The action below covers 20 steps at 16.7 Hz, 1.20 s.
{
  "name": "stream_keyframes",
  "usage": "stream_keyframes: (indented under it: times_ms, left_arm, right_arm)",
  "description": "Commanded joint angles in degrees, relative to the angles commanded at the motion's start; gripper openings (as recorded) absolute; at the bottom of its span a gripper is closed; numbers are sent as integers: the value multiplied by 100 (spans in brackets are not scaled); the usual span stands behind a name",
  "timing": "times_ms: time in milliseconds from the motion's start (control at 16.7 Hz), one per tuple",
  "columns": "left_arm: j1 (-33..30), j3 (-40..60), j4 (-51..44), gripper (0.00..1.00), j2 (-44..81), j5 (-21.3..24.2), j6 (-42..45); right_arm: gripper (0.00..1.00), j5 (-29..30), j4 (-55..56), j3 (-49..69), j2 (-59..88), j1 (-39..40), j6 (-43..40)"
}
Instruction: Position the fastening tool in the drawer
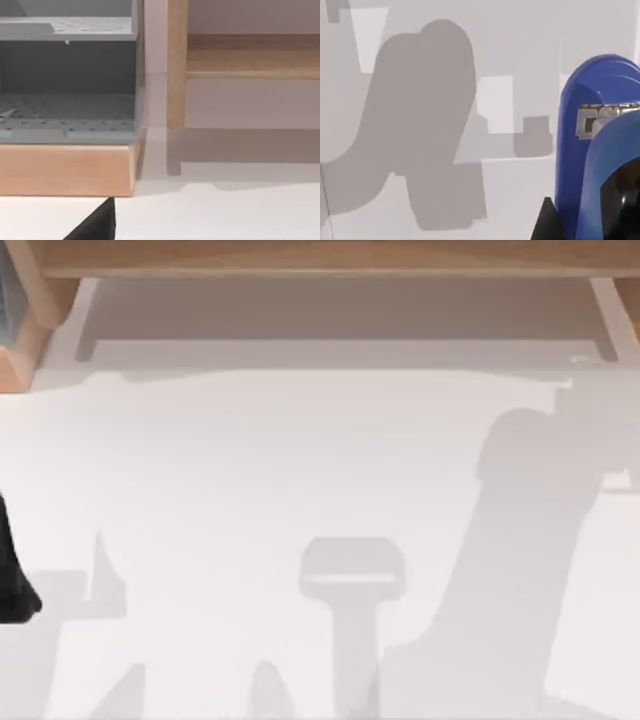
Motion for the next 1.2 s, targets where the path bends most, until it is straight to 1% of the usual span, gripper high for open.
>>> stream_keyframes:
  times_ms: [240, 600, 840, 1200]
  left_arm:
    - [0, 0, 0, 100, 0, 0, 0]
    - [0, 0, 0, 100, 0, 0, 0]
    - [0, 0, 0, 100, 0, 0, 0]
    - [0, 0, 0, 100, 0, 0, 0]
  right_arm:
    - [0, 35, -267, 80, 539, -3, -94]
    - [0, -1, -198, 119, 477, -4, -103]
    - [0, -73, -175, 280, 191, -8, -283]
    - [0, 0, -90, 43, 603, 6, -311]
